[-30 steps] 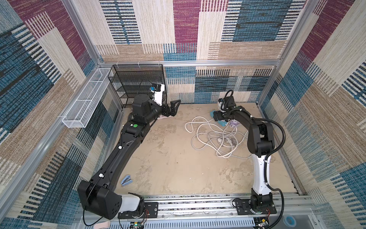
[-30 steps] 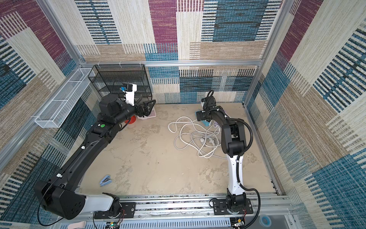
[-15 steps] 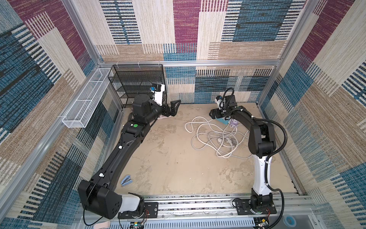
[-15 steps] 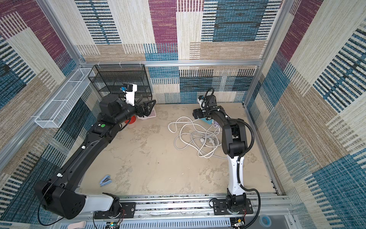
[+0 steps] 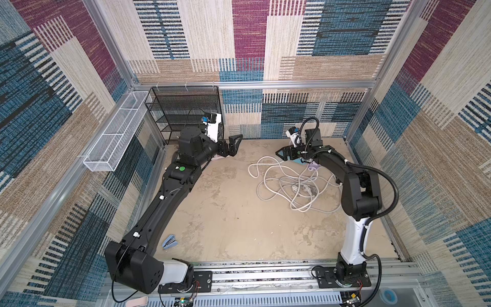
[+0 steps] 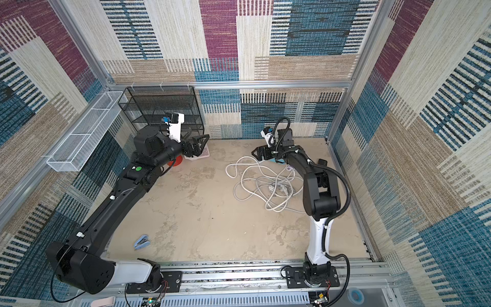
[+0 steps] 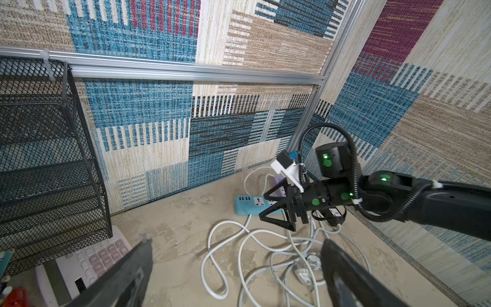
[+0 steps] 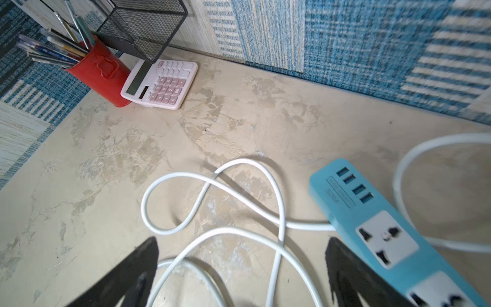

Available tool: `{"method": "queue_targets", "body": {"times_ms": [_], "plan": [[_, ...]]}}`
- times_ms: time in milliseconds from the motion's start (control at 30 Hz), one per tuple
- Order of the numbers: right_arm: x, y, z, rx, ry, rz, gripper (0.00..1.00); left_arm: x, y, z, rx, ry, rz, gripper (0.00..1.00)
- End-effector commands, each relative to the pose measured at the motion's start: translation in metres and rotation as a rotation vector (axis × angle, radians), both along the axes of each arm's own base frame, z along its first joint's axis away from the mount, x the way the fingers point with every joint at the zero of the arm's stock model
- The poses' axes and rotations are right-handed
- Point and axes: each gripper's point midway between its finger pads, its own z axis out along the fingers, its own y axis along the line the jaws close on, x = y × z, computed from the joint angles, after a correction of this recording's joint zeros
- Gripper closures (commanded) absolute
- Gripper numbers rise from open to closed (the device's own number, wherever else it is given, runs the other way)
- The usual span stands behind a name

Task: Unwrap the cord wrapped around the power strip
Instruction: Reset both arms

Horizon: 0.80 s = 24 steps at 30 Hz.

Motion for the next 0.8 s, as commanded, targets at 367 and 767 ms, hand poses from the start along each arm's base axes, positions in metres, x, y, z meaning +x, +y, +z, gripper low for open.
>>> {"method": "queue_targets", "body": {"times_ms": [367,767], "plan": [[-0.067,-0.061,0.07,0.032,-0.33,-0.261,0.02,0.014,0.016,-0.01,0.084,-0.094,0.127,0.01],[-0.128,-0.116,0.064,0.081,-0.439,-0.47,0.02,0.002,0.075,-0.069,0.18,-0.096,0.447,0.01]]}}
